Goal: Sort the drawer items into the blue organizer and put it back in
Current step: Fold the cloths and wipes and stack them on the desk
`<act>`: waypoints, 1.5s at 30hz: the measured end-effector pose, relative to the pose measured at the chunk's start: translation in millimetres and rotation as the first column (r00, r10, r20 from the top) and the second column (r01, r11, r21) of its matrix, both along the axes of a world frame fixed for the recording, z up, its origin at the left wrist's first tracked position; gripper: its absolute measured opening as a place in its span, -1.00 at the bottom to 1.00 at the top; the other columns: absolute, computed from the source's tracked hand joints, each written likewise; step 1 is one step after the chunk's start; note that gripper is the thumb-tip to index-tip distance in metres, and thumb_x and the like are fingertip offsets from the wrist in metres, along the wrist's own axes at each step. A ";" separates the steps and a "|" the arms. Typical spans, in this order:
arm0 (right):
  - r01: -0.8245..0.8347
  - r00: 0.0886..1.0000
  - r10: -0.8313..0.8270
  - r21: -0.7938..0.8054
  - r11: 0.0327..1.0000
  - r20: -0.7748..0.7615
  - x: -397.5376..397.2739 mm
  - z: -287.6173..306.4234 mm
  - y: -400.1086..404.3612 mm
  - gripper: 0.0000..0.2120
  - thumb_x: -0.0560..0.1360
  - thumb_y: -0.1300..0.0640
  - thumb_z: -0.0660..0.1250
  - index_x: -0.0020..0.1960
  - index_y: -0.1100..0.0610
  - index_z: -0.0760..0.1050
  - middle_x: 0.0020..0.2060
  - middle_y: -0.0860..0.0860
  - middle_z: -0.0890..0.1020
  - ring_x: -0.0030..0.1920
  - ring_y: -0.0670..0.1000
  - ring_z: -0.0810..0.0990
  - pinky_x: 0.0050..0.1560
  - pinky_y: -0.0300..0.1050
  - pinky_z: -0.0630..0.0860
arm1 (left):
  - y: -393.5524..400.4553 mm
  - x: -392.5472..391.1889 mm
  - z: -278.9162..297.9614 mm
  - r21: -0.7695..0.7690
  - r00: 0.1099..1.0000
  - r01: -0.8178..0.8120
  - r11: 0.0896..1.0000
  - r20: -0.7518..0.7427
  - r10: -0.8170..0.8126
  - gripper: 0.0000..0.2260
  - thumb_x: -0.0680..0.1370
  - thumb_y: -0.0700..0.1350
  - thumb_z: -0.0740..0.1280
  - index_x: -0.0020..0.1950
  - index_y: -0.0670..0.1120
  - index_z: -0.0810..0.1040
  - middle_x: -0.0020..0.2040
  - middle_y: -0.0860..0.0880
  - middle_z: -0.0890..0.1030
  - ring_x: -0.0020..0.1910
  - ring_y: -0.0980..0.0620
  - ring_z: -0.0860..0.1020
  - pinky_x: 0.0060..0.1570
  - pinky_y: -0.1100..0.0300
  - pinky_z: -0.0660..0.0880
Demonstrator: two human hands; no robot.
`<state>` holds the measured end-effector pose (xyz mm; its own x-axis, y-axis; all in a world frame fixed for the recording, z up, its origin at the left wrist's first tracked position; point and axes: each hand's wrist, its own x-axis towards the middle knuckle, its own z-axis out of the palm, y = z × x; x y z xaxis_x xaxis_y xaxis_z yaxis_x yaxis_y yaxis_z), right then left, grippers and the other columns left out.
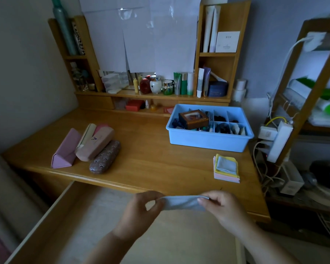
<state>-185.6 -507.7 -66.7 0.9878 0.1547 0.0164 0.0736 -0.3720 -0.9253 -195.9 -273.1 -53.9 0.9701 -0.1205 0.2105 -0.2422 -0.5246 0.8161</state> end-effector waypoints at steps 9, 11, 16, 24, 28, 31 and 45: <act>0.283 0.890 -0.031 0.497 0.820 -0.454 -47.4 10.6 18.4 -0.84 0.46 0.22 0.37 -0.26 0.16 0.67 -0.24 0.10 0.71 -0.32 -0.02 0.67 -0.40 -0.21 0.54 | -26.0 -43.7 -2.5 -0.636 0.795 -0.496 0.591 -0.606 0.015 -0.71 0.54 0.04 0.28 -0.14 -0.14 0.66 -0.16 -0.16 0.69 -0.21 -0.04 0.65 -0.21 0.13 0.57; 0.281 0.888 -0.044 0.463 0.841 -0.458 -53.6 14.5 22.0 -0.84 0.47 0.23 0.37 -0.27 0.16 0.66 -0.28 0.08 0.70 -0.35 -0.03 0.66 -0.43 -0.23 0.52 | -32.7 -51.6 -3.9 -0.587 0.758 -0.516 0.623 -0.652 0.014 -0.66 0.42 0.10 0.43 -0.05 -0.18 0.62 -0.18 -0.13 0.69 -0.22 -0.05 0.64 -0.24 0.14 0.55; 0.255 0.903 -0.073 0.391 0.884 -0.424 -57.8 16.1 22.9 -0.75 0.50 0.22 0.33 -0.32 0.10 0.65 -0.35 0.04 0.67 -0.37 -0.07 0.62 -0.42 -0.25 0.50 | -35.7 -61.2 -5.5 -0.536 0.794 -0.464 0.705 -0.604 0.063 -0.71 0.17 -0.08 0.50 -0.17 -0.15 0.60 -0.31 -0.11 0.61 -0.30 -0.06 0.53 -0.29 0.14 0.44; 0.211 0.917 -0.033 0.413 0.886 -0.397 -58.0 17.3 17.3 -0.82 0.52 0.23 0.32 -0.22 0.20 0.63 -0.20 0.14 0.71 -0.22 0.04 0.66 -0.26 -0.13 0.59 | -23.4 -60.7 -1.7 -0.727 0.727 -0.417 0.546 -0.627 -0.280 -0.67 0.33 -0.28 0.42 0.07 -0.33 0.59 0.00 -0.28 0.65 -0.12 -0.12 0.65 -0.17 0.10 0.61; 0.190 0.923 -0.011 0.431 0.882 -0.384 -55.4 20.2 15.5 -0.86 0.52 0.26 0.31 -0.17 0.26 0.61 -0.24 0.14 0.70 -0.27 0.01 0.66 -0.32 -0.17 0.56 | -18.5 -58.2 1.3 -0.712 0.738 -0.423 0.560 -0.630 -0.243 -0.78 0.29 -0.23 0.43 -0.10 -0.27 0.68 -0.05 -0.27 0.67 -0.18 -0.10 0.68 -0.25 0.13 0.63; 0.185 0.929 -0.008 0.446 0.876 -0.370 -54.8 20.9 16.0 -0.86 0.51 0.28 0.31 -0.18 0.27 0.61 -0.26 0.16 0.69 -0.30 0.02 0.65 -0.33 -0.18 0.56 | -17.6 -55.2 4.4 -0.712 0.772 -0.425 0.559 -0.608 -0.187 -0.84 0.30 -0.19 0.41 -0.20 -0.21 0.70 -0.13 -0.23 0.68 -0.24 -0.07 0.68 -0.34 0.17 0.60; 0.204 0.935 -0.011 0.510 0.836 -0.356 -53.0 29.0 15.8 -0.88 0.48 0.36 0.33 -0.10 0.21 0.61 -0.27 0.10 0.70 -0.31 -0.06 0.66 -0.36 -0.25 0.55 | -15.3 -50.6 12.4 -0.693 0.880 -0.328 0.643 -0.472 -0.060 -0.82 0.32 -0.13 0.43 -0.20 -0.22 0.56 -0.25 -0.20 0.64 -0.28 -0.05 0.63 -0.31 0.16 0.59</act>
